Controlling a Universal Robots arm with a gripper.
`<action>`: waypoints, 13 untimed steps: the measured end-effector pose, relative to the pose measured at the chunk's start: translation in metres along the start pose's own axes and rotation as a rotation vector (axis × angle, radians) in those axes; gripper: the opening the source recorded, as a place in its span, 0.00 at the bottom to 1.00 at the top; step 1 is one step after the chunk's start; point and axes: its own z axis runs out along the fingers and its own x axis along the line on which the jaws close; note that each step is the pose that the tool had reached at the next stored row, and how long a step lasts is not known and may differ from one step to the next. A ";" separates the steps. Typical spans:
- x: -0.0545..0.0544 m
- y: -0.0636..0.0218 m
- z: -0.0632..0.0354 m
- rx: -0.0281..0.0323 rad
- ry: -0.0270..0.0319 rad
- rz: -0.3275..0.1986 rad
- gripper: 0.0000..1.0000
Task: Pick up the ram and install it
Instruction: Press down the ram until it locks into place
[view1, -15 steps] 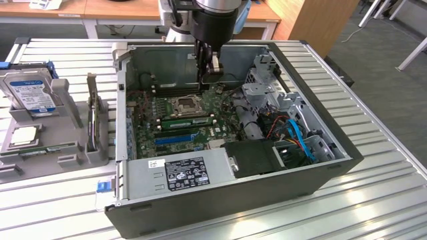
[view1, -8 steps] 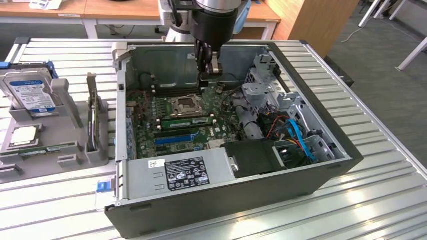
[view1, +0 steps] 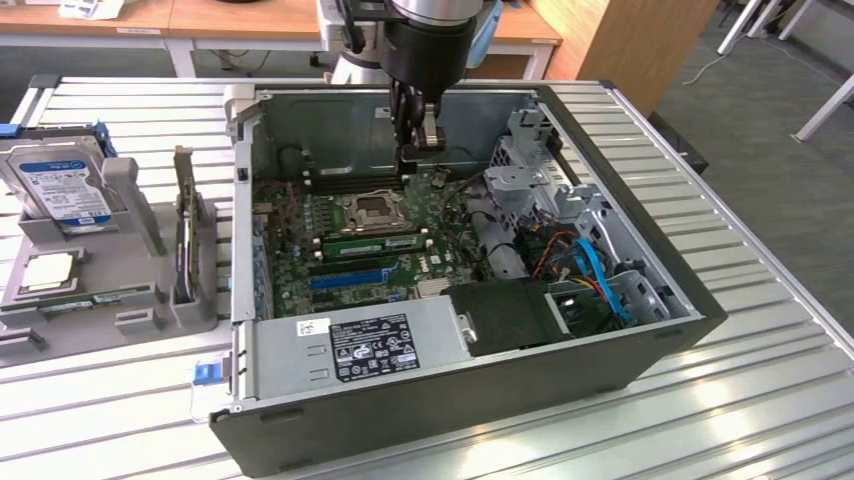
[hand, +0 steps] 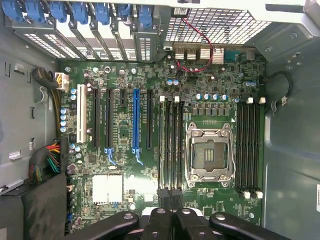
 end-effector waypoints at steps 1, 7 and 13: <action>0.000 0.0000 0.0000 0.0000 -0.0001 0.000 0.10; 0.000 -0.0028 0.0000 -0.0034 -0.0007 0.000 0.10; 0.000 -0.0103 0.0001 -0.0210 -0.0006 0.001 0.10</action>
